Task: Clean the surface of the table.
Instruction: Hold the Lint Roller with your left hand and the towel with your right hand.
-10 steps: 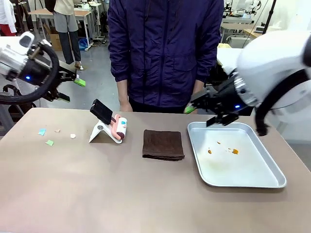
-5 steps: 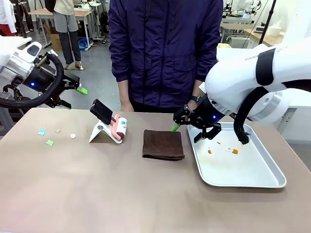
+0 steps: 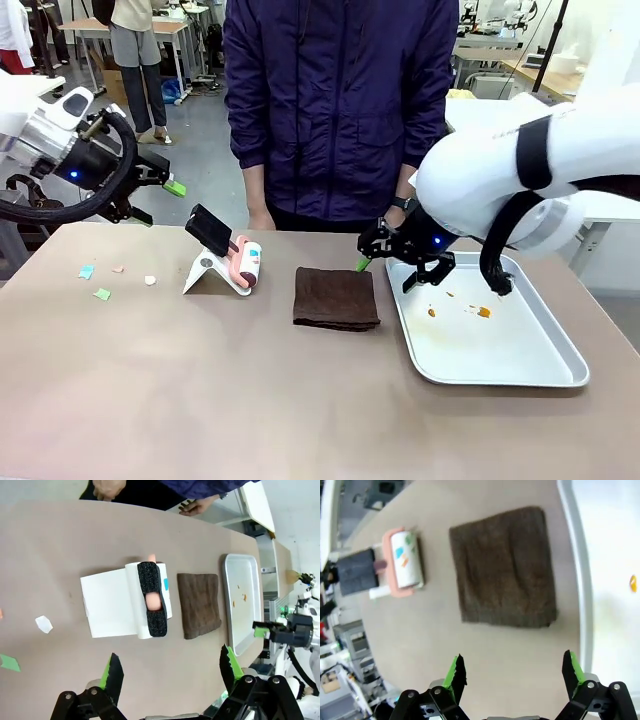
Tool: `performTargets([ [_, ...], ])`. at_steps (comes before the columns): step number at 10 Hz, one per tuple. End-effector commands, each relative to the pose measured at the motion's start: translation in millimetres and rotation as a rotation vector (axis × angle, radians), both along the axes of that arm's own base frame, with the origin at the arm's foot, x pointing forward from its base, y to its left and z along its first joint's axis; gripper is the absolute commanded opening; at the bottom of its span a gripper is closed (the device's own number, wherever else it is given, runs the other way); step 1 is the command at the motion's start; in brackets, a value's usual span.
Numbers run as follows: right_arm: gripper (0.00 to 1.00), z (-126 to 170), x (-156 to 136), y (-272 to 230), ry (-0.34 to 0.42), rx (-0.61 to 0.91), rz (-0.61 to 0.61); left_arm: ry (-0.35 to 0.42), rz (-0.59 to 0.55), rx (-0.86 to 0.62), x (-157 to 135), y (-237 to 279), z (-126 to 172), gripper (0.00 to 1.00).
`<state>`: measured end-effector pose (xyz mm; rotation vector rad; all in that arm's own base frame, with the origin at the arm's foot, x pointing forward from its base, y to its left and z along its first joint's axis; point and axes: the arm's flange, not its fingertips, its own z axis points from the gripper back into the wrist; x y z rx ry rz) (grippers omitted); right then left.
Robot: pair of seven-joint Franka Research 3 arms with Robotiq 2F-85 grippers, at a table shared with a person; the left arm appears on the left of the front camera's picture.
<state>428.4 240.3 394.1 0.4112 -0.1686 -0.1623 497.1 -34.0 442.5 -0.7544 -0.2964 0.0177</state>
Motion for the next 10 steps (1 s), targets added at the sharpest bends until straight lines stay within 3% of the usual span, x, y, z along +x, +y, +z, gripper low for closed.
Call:
performTargets([
  [1, 1.00, -7, 61, 33, 0.021, -0.108, -0.007, 0.062, -0.022, -0.022, 33, -7, -11, 1.00],
  [5, 1.00, -35, 110, 74, 0.063, -0.214, -0.009, 0.083, -0.067, -0.052, 62, -18, -39, 1.00],
  [10, 1.00, -73, 119, 81, 0.164, -0.328, 0.024, 0.096, -0.080, -0.031, 74, -32, -44, 1.00],
])
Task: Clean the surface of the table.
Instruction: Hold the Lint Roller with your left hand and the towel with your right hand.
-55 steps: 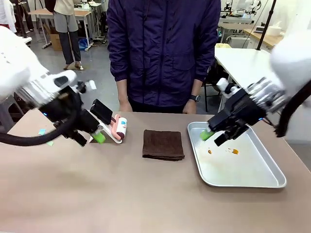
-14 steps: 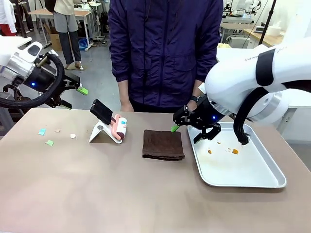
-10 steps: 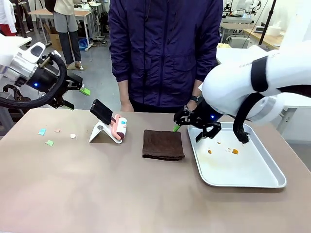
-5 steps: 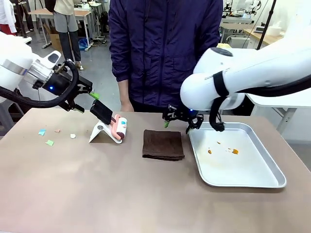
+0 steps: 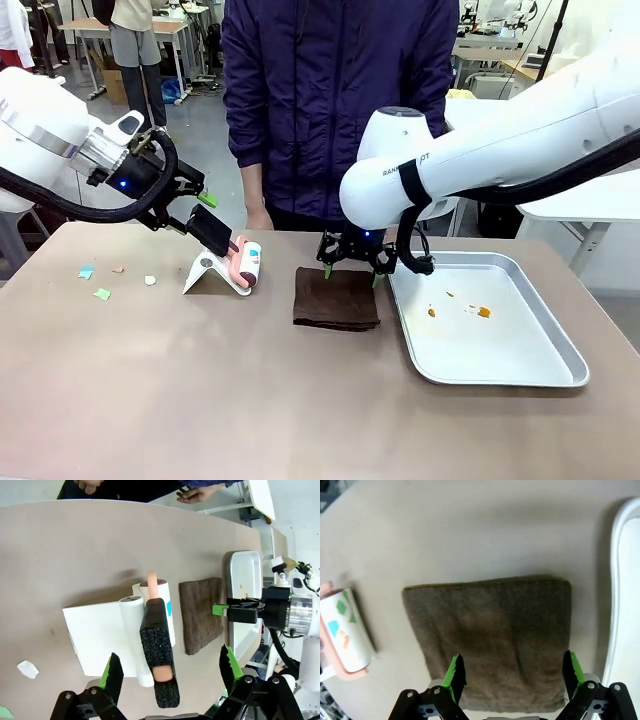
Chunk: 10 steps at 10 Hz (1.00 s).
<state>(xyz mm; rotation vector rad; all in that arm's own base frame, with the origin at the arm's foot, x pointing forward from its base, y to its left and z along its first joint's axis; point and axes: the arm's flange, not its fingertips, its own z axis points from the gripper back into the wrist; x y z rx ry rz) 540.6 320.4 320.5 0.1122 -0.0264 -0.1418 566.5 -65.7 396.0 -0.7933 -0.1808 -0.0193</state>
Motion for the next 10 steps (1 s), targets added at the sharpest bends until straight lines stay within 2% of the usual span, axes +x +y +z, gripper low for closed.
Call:
performTargets([
  [1, 1.00, -5, 6, -4, 0.014, -0.048, 0.001, 0.004, 0.002, 0.001, 5, 1, 2, 1.00],
  [3, 1.00, -16, 3, -8, 0.019, -0.052, 0.008, 0.004, 0.002, -0.009, 7, -3, 3, 1.00],
  [10, 1.00, -23, -1, -14, 0.041, 0.006, 0.079, 0.011, 0.003, -0.019, 11, -9, 2, 1.00],
])
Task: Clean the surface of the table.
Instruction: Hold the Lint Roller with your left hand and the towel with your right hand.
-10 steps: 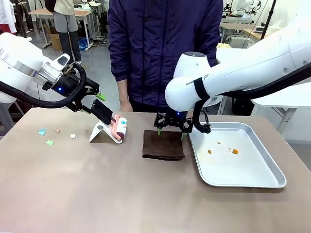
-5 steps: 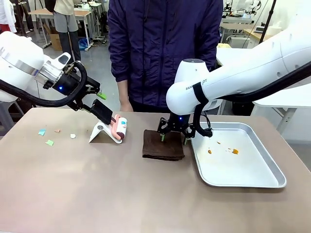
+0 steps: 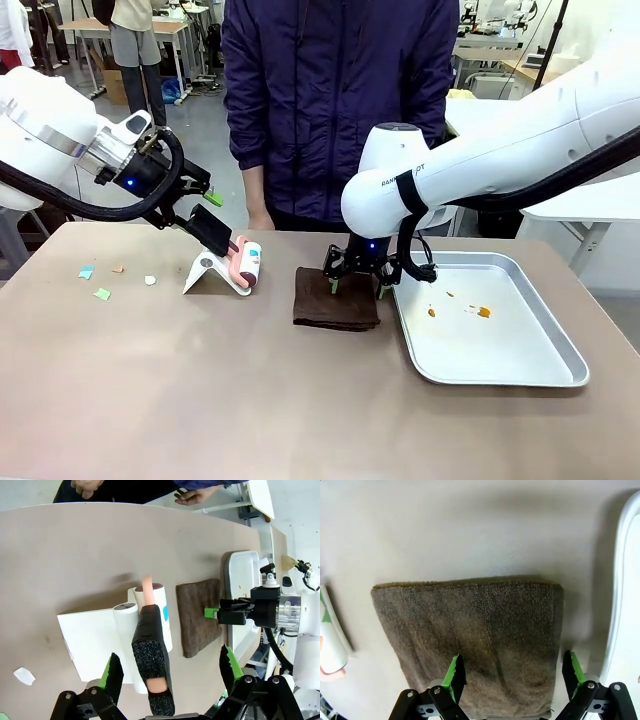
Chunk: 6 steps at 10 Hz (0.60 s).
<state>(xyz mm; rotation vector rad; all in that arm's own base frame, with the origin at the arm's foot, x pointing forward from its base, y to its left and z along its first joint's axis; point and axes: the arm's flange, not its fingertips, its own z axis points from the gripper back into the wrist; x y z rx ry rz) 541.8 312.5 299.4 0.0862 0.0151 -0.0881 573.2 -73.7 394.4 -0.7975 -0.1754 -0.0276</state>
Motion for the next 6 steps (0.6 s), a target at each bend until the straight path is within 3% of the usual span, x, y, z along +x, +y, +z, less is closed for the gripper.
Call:
performTargets([
  [1, 1.00, -2.1, -3.0, -5.3, 0.010, 0.034, 0.016, 0.009, 0.015, -0.012, 4.3, -1.0, 3.4, 1.00],
  [2, 1.00, -2.0, -3.4, -5.2, 0.021, 0.033, 0.009, -0.006, 0.010, 0.003, 3.2, -1.8, 3.1, 0.81],
  [3, 0.40, -1.2, -2.9, -5.3, 0.021, 0.039, -0.002, -0.007, 0.006, 0.010, 0.6, -3.7, 4.4, 0.42],
  [4, 0.40, -0.9, -2.0, -5.4, 0.021, 0.047, -0.002, -0.002, 0.000, 0.010, -1.4, -5.3, 5.6, 0.24],
  [5, 0.00, -1.1, -1.7, -5.5, 0.027, 0.052, 0.003, 0.000, -0.005, 0.016, -2.6, -6.6, 6.3, 0.00],
  [6, 0.35, -2.1, -0.2, -6.1, 0.044, 0.065, 0.000, 0.003, -0.008, 0.020, -2.1, -5.5, 6.0, 0.00],
])
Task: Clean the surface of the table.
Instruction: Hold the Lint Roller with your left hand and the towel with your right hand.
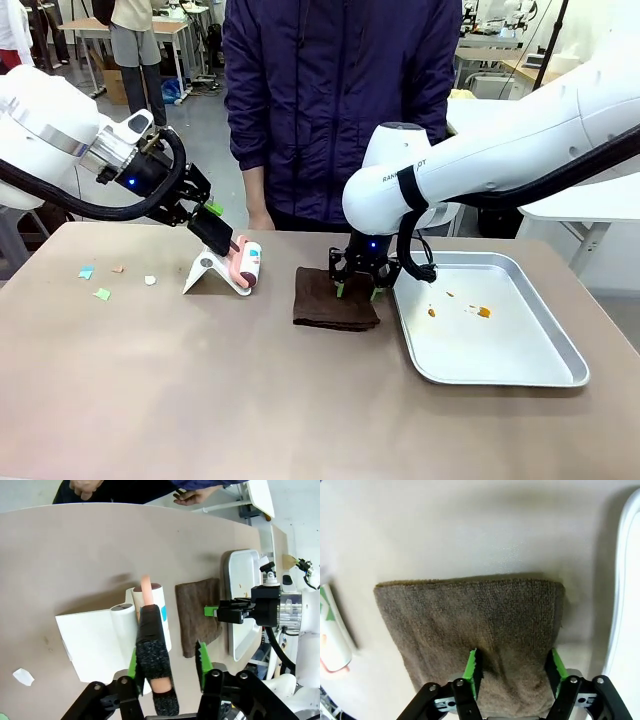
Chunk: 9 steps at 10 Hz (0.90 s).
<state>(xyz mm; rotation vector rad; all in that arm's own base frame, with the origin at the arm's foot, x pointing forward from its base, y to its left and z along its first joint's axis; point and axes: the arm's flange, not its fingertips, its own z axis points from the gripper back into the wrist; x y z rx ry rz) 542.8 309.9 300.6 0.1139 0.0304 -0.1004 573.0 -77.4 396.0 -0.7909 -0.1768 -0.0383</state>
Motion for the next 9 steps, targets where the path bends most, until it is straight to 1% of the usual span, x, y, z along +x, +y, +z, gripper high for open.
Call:
performTargets([
  [1, 0.00, -4.0, -0.2, -5.3, 0.039, 0.061, 0.011, 0.013, 0.000, 0.017, -1.7, -2.1, 4.3, 0.00],
  [2, 0.00, -4.5, 1.0, -6.7, 0.045, 0.066, 0.003, 0.015, 0.002, 0.019, -1.5, -2.2, 4.1, 0.06],
  [3, 0.00, -4.4, 1.5, -6.9, 0.049, 0.069, 0.004, 0.015, 0.002, 0.017, -1.3, -2.4, 4.6, 0.00],
  [6, 0.00, -5.7, 4.5, -8.3, 0.070, 0.077, -0.001, 0.020, -0.002, 0.016, 1.0, -2.5, 3.9, 0.00],
  [9, 0.00, -4.7, 5.7, -8.8, 0.074, 0.094, -0.004, 0.023, -0.002, 0.010, 1.5, -3.8, 4.1, 0.00],
])
